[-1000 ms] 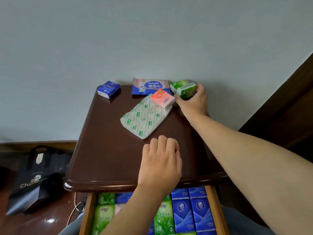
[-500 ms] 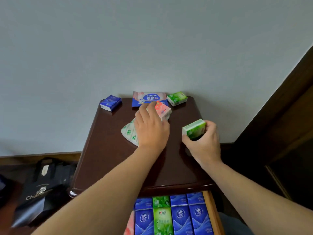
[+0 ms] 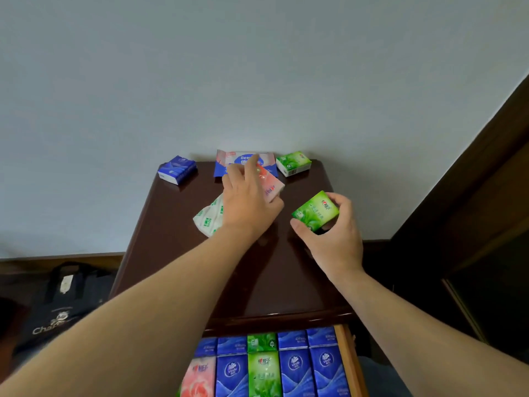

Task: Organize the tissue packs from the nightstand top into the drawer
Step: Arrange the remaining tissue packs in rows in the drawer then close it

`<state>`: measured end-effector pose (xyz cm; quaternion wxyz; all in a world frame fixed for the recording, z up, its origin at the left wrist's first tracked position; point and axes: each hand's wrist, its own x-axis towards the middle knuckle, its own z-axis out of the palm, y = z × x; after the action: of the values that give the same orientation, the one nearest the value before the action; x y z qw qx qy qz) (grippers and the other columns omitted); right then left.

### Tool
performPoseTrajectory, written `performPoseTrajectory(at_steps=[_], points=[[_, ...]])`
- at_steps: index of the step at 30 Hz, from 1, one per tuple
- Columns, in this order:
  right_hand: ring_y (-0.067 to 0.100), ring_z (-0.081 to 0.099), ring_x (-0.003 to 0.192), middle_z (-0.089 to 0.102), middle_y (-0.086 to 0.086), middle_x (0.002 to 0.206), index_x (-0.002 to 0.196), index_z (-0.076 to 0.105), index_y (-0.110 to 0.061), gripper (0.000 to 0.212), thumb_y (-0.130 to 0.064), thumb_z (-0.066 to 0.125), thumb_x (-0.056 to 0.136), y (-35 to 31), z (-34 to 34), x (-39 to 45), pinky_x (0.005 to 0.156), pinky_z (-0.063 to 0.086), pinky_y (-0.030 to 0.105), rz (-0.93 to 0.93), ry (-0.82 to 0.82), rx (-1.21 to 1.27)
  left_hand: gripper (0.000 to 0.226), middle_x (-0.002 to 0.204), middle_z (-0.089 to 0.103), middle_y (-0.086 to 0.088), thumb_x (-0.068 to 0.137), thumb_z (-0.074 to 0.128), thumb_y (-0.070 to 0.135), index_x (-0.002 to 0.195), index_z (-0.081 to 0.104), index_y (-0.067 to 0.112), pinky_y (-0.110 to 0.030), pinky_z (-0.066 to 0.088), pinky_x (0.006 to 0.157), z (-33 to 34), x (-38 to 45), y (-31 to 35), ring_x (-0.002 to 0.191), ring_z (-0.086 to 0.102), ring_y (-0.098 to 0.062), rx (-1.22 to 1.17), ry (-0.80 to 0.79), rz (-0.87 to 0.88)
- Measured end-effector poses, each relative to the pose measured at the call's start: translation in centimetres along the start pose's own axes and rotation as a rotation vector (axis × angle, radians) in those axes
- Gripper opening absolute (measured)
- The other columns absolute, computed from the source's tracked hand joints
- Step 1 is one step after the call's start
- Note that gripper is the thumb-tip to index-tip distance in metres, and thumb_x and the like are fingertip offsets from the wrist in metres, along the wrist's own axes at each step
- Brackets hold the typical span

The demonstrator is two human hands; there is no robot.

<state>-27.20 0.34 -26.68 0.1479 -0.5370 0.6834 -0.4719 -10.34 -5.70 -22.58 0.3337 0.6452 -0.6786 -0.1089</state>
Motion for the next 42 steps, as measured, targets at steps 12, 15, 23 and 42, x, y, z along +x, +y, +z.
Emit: performPoseTrajectory(at_steps=[12, 15, 23, 42], points=[[0.022, 0.076, 0.088, 0.073, -0.001, 0.109, 0.103, 0.067, -0.045, 0.014, -0.038, 0.075, 0.095, -4.9, -4.2, -2.1, 0.061, 0.061, 0.03, 0.36, -0.078, 0.645, 0.073, 0.11, 0.06, 0.013, 0.067, 0.095, 0.043, 0.117, 0.042, 0.048, -0.028, 0.053, 0.077, -14.6, -19.6, -6.3, 0.095, 0.062, -0.005, -0.465, 0.062, -0.274], [0.018, 0.074, 0.065, 0.075, -0.001, 0.091, 0.091, 0.074, -0.043, 0.01, -0.051, 0.07, 0.095, -7.8, -5.0, -5.7, 0.049, 0.057, 0.031, 0.458, -0.294, 0.62, 0.062, 0.115, 0.061, 0.008, 0.077, 0.09, 0.038, 0.118, 0.043, 0.046, -0.035, 0.058, 0.083, -15.8, -23.8, -8.0, 0.1, 0.066, -0.012, -0.556, 0.158, -0.438], [0.031, 0.079, 0.097, 0.08, 0.011, 0.109, 0.121, 0.072, -0.018, 0.038, -0.029, 0.085, 0.086, -9.7, -3.1, -19.3, 0.063, 0.065, 0.04, 0.646, -1.06, 0.392, 0.032, 0.117, 0.063, 0.015, 0.105, 0.059, 0.02, 0.13, 0.049, 0.035, -0.006, 0.048, 0.075, -13.6, -30.8, -10.4, 0.098, 0.062, 0.013, -0.66, 0.354, -0.641], [0.013, 0.065, 0.074, 0.07, -0.007, 0.081, 0.104, 0.081, -0.02, 0.023, -0.034, 0.083, 0.088, -11.3, 9.2, -25.1, 0.069, 0.061, 0.033, 0.602, -0.443, -0.008, 0.038, 0.103, 0.071, 0.01, 0.099, 0.069, 0.025, 0.13, 0.05, 0.038, -0.012, 0.055, 0.057, -12.5, -33.2, -12.2, 0.088, 0.071, 0.006, -0.946, 0.454, -0.905]])
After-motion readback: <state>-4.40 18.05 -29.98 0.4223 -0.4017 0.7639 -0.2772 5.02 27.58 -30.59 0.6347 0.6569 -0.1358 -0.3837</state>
